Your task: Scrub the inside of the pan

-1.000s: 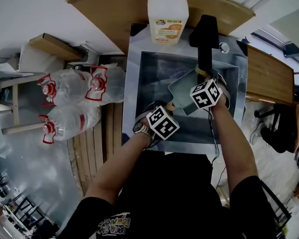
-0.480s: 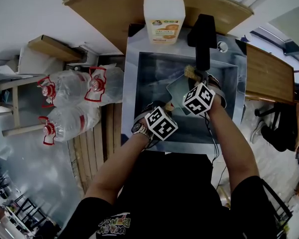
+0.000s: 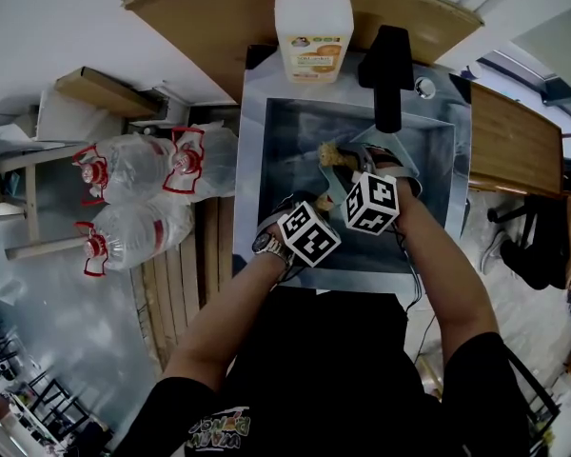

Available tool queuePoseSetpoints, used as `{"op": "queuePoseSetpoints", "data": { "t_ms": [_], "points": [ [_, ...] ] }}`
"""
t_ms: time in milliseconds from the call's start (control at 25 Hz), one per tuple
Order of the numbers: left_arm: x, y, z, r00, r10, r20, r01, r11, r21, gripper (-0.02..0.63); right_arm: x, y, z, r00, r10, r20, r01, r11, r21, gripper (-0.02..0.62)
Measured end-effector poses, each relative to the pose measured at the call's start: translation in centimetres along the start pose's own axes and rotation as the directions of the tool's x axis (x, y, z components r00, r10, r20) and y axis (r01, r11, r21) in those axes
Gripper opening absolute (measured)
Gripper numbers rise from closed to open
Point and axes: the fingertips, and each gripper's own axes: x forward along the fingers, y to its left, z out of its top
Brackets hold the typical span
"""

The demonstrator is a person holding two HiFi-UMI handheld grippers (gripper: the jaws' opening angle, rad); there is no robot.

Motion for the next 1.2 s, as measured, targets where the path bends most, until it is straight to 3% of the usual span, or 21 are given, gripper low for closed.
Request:
{"op": "queuePoseSetpoints", "data": {
  "t_ms": [160,560,1200],
  "points": [
    [0.0,0.0,0.0,1.0,0.0,0.0,0.0,1.0,0.001,0.163,0.0,1.7,1.1,0.997,0.067,0.033,-0.064,0.994,-0.089,0.146],
    [-0.1,0.0,-0.1,1.0,0.001,0.0,-0.001,1.0,0.002,0.163,-1.8,4.6,-0.2,0.99,0.138,0.023,-0.133,0.978,-0.161,0.144],
    [-0.1,0.1,-0.1,1.0,0.0,0.0,0.0,1.0,-0.003,0.163,-5.3,8.9,-2.7,0.975,0.218,-0.051,-0.222,0.971,-0.087,0.144]
  ]
}}
